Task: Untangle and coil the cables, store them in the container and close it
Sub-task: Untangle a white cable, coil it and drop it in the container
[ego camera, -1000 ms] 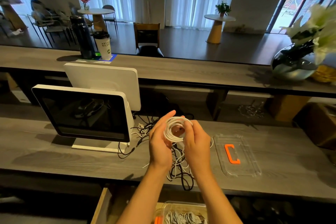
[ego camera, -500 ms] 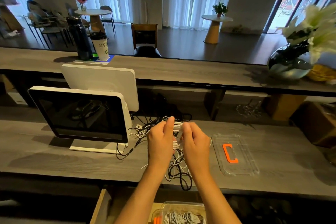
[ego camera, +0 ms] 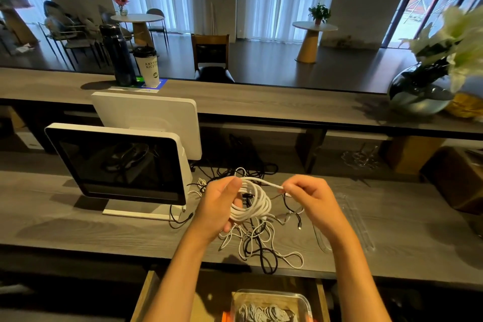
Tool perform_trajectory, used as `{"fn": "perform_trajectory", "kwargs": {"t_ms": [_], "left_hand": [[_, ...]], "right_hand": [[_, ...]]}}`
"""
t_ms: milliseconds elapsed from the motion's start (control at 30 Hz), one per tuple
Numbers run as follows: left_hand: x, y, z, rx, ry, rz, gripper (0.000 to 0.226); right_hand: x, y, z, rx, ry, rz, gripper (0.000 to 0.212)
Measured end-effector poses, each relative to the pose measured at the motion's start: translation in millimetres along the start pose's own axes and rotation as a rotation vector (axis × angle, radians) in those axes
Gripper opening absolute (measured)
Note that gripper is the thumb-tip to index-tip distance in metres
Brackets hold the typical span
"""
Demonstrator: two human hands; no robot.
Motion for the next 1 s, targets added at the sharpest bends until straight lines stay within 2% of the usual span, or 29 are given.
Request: {"fn": "perform_trajectory", "kwargs": {"t_ms": [133, 200, 300, 367, 467, 533, 600, 667, 700, 800, 900, 1000], "left_hand": [[-13.0, 0.6, 6.5, -0.034, -0.004, 0.077, 0.038], [-16.3, 3.4, 2.2, -0.183, 0.073, 0.083, 0.037], [-12.9, 5.3, -19.9, -0.418, 0.332, 0.05, 0.036], [-6.2, 4.2, -33.1, -0.503, 0.464, 0.017, 0.04], [8.6, 4.4, -37.2, -0.492, 0.606, -0.044, 0.043], [16.8, 7.5, -36.7, -0.43, 0.689, -0.12, 0.044], [21.5, 10.9, -35.7, -0.367, 0.655, -0.222, 0.042], [25.0, 13.4, -32.6, -0.293, 0.601, -0.306, 0.039], [26.4, 13.6, -30.3, -0.25, 0.586, -0.343, 0.038], [26.0, 13.4, -22.6, -0.151, 0.547, -0.393, 0.037], [20.4, 11.5, -10.2, -0.091, 0.543, -0.337, 0.041], [13.0, 11.1, 2.8, -0.004, 0.587, -0.196, 0.044]], "right_hand": [[-17.2, 1.0, 17.6, -0.082, 0.013, 0.034, 0.02], [-28.3, -3.3, 47.6, -0.028, -0.042, 0.091, 0.019], [-32.1, -15.0, 78.9, 0.159, -0.126, 0.105, 0.017], [-20.4, -21.0, 89.1, 0.292, -0.242, 0.025, 0.019], [-1.2, -22.0, 95.6, 0.374, -0.639, -0.181, 0.022], [11.0, -19.3, 91.6, 0.295, -0.835, -0.314, 0.019], [23.4, -19.5, 84.7, 0.134, -0.902, -0.475, 0.01], [22.5, -20.9, 76.8, -0.011, -0.86, -0.549, 0.005], [19.3, -20.7, 73.2, -0.052, -0.802, -0.555, 0.009], [8.2, -18.5, 65.6, -0.047, -0.538, -0.461, 0.026], [-1.1, -15.9, 58.8, -0.084, -0.341, -0.314, 0.022], [-14.3, -7.7, 47.6, -0.155, -0.066, -0.079, 0.021]]}}
Point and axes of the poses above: each hand's wrist, its own y-axis towards the middle knuckle, its own z-axis out of the palm, x = y × z, the point moved 7 cm from there along y, towards the middle knuckle, and after that the axes turned 5 degrees about z, right-handed, at the moved point
